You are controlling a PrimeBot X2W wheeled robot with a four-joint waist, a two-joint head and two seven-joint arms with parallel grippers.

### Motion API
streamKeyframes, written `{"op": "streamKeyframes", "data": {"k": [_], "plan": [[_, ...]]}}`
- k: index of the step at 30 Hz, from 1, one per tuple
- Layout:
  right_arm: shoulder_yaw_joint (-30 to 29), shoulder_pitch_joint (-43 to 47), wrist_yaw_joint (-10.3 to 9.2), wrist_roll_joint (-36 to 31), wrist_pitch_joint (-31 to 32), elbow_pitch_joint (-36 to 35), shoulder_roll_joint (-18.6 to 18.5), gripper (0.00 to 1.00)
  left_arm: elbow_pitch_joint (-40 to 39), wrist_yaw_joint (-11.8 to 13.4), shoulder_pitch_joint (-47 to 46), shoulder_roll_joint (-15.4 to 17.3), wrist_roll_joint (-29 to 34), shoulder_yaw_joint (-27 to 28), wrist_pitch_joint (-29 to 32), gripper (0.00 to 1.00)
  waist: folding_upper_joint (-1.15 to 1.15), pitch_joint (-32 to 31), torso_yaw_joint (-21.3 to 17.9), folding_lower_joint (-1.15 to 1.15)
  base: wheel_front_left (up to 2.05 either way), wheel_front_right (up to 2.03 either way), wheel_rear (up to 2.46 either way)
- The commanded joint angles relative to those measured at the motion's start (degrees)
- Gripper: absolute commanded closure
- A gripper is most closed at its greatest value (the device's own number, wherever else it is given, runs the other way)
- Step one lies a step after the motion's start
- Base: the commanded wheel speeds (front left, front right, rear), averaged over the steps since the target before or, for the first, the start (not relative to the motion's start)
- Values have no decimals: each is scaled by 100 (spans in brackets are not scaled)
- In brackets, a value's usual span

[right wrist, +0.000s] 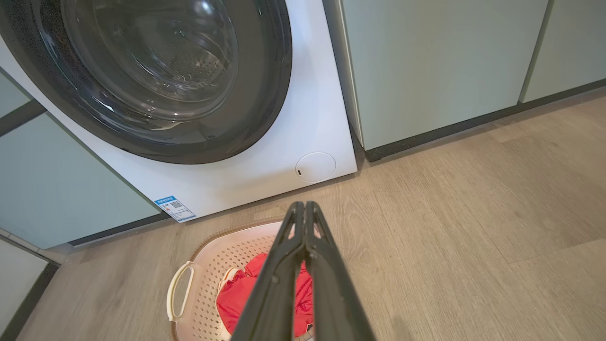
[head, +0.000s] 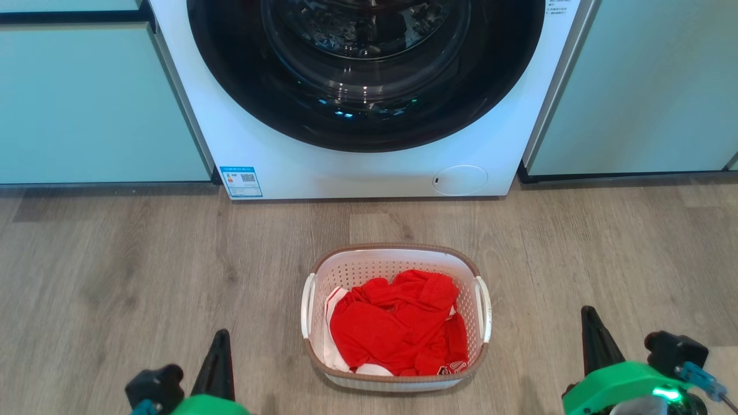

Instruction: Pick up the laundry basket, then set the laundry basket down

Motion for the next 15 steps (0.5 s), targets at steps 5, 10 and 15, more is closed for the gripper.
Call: {"op": "streamKeyframes", "data": {"k": [5, 10, 15], "plan": [[-52, -283, 3, 451, 96, -163, -82, 100, -106, -102, -364, 80, -460, 178, 85, 100, 0, 2, -8, 0, 0, 0, 0], [-73, -324, 3, 780, 171, -159, -94, 100, -65, -156, -435, 94, -808, 232, 154, 100, 0, 3, -16, 0, 0, 0, 0], [-96, -365, 4, 1107, 247, -156, -104, 100, -36, -208, -505, 106, -1153, 290, 223, 100, 0, 5, -23, 0, 0, 0, 0]]}}
